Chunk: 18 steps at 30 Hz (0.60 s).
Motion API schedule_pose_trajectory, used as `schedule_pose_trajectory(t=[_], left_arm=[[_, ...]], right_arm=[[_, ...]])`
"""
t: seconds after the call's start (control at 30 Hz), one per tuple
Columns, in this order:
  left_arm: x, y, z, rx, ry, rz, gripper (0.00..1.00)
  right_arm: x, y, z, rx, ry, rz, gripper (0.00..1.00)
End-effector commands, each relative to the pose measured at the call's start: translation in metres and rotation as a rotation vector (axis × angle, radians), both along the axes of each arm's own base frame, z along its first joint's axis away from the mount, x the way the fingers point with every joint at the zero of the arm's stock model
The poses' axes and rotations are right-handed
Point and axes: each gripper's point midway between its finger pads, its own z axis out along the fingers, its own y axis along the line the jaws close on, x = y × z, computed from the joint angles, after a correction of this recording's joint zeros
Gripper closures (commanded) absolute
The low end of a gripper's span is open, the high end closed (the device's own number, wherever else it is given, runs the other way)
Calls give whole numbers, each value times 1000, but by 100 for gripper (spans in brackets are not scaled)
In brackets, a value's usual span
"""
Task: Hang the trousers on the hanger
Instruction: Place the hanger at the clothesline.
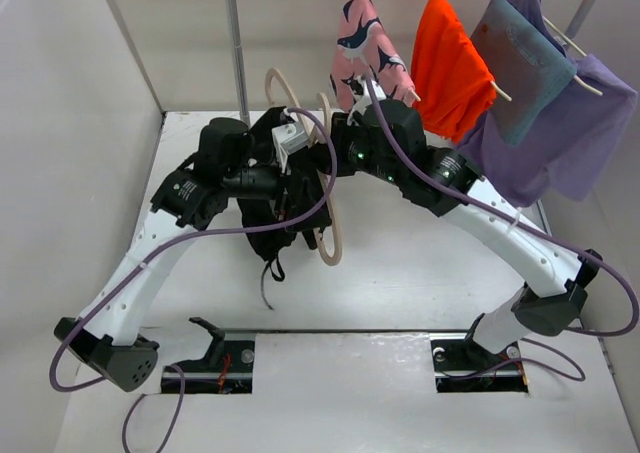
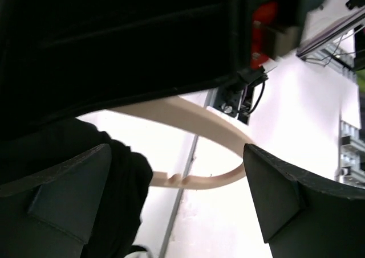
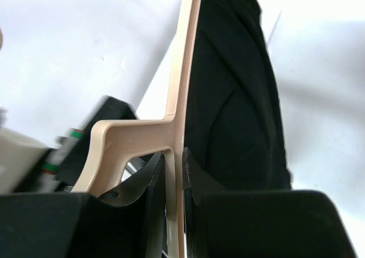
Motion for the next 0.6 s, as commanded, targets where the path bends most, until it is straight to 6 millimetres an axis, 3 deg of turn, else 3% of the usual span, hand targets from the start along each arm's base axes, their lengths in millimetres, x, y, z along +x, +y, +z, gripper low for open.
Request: schedule_pose_trajectory(t=[0.0,0.17,0.4,0.5,0.53,0.57], left_arm=[[-1,-9,17,-67,33,-10,0],[18,-17,16,-98,72,86,0],[32,-29,-17,-88,261,143,2],[31,-30,-32,-84,338,130,16],[30,-33,-37,-86,370,120,35],[32,-31,-41,-99,387,123,43]], right_arm=[[11,4,63,159,-134,-46,100],[15,11,60,201,-125,-53,100],[15,23,49,233,-84,-44,100],[15,30,45,244,-73,-23,100],[14,32,44,251,-65,-16,100],[16,35,39,243,-58,-17,100]])
